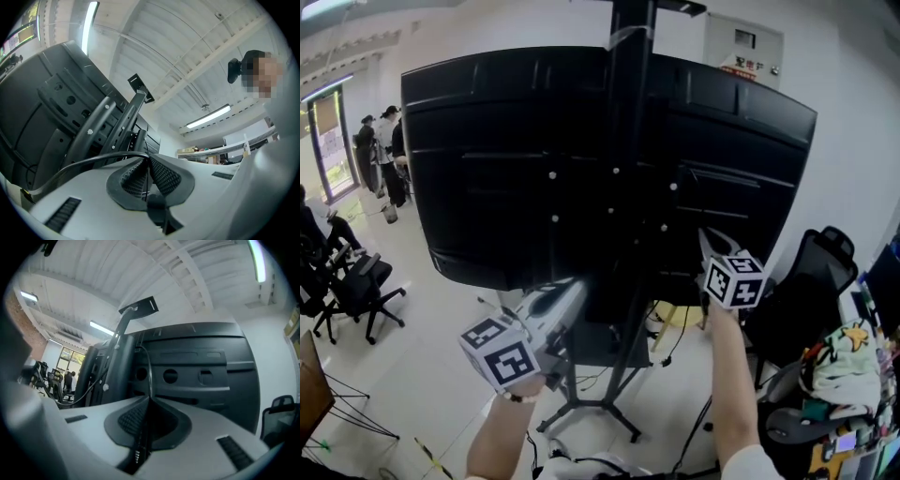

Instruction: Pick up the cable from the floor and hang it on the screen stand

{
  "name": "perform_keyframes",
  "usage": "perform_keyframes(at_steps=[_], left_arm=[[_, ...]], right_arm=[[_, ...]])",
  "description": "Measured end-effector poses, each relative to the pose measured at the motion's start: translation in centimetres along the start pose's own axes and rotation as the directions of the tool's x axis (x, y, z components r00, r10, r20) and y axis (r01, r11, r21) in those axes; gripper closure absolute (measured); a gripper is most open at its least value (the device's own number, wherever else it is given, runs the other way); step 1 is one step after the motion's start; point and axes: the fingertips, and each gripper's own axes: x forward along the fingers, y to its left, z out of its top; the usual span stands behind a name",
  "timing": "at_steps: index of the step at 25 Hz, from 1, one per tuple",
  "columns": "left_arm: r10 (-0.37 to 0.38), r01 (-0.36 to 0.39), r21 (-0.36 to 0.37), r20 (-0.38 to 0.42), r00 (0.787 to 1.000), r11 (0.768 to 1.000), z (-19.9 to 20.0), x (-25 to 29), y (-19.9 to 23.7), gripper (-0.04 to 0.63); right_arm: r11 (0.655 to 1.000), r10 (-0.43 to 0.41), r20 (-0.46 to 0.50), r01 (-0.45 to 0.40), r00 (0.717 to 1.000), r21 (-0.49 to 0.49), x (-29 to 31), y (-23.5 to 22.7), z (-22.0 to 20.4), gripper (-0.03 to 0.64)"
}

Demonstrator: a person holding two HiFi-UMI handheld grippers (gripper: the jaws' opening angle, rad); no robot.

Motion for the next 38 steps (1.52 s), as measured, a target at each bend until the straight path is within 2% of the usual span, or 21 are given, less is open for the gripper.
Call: perform_keyframes(at_steps=[4,7,9,12,15,18,21,23,25,29,32,35,38], left_arm=[[0.035,-0.036,-0.005,-0.028,0.999,0.999,-2.2,-0.2,0.6,0.578],[0.068,-0.067,0.009,-0.085,0.994,0.998,-4.7,-0.4,1.1,0.578],[0.064,-0.065,-0.01,-0.118,0.991,0.998,-6.6,-0.5,0.8,0.577],[0.072,-0.078,-0.034,-0.161,0.984,0.996,-9.4,-1.1,0.4,0.572],[0.087,-0.101,-0.068,-0.187,0.978,0.992,-12.0,-1.9,-0.2,0.535],[0.1,-0.127,-0.124,-0.207,0.973,0.984,-14.5,-3.3,-1.5,0.535],[0.108,-0.149,-0.171,-0.229,0.967,0.974,-17.4,-5.3,-3.4,0.535],[0.109,-0.155,-0.187,-0.234,0.966,0.97,-19.2,-6.5,-4.8,0.551],[0.14,-0.191,-0.173,-0.267,0.953,0.966,-21.4,-7.6,-5.4,0.551],[0.237,-0.286,-0.09,-0.359,0.903,0.954,-25.0,-9.9,-5.5,0.595],[0.267,-0.304,-0.035,-0.396,0.879,0.952,-26.5,-11.2,-6.0,0.595],[0.288,-0.303,0.04,-0.446,0.848,0.952,-28.0,-13.0,-6.6,0.595],[0.297,-0.291,0.086,-0.474,0.829,0.953,-29.0,-15.3,-7.2,0.595]], right_arm=[[0.999,0.039,0.03,-0.038,0.999,-0.022,-1.6,1.7,-0.7,0.597],[0.996,0.054,0.049,-0.051,0.997,-0.07,-2.3,2.8,-0.8,0.572],[0.995,0.06,0.064,-0.055,0.996,-0.087,-2.8,3.3,-0.8,0.556],[0.993,0.082,0.099,-0.073,0.992,-0.095,-4.6,4.3,-0.5,0.443],[0.99,0.117,0.138,-0.103,0.984,-0.098,-7.6,5.2,-0.2,0.41],[0.984,0.179,0.214,-0.173,0.96,-0.043,-11.5,6.3,0.1,0.41],[0.967,0.241,0.236,-0.254,0.941,0.025,-15.6,7.6,-1.4,0.465],[0.961,0.253,0.218,-0.271,0.943,0.055,-18.1,8.0,-3.2,0.594],[0.954,0.27,0.179,-0.288,0.946,0.083,-20.0,8.5,-5.4,0.617],[0.932,0.295,0.09,-0.308,0.951,0.192,-23.5,9.8,-10.8,0.617],[0.901,0.289,0.079,-0.299,0.954,0.313,-26.9,10.9,-14.6,0.617],[0.866,0.249,0.047,-0.244,0.967,0.437,-30.2,12.8,-18.6,0.617],[0.856,0.23,-0.041,-0.182,0.972,0.484,-32.8,16.3,-22.8,0.617]])
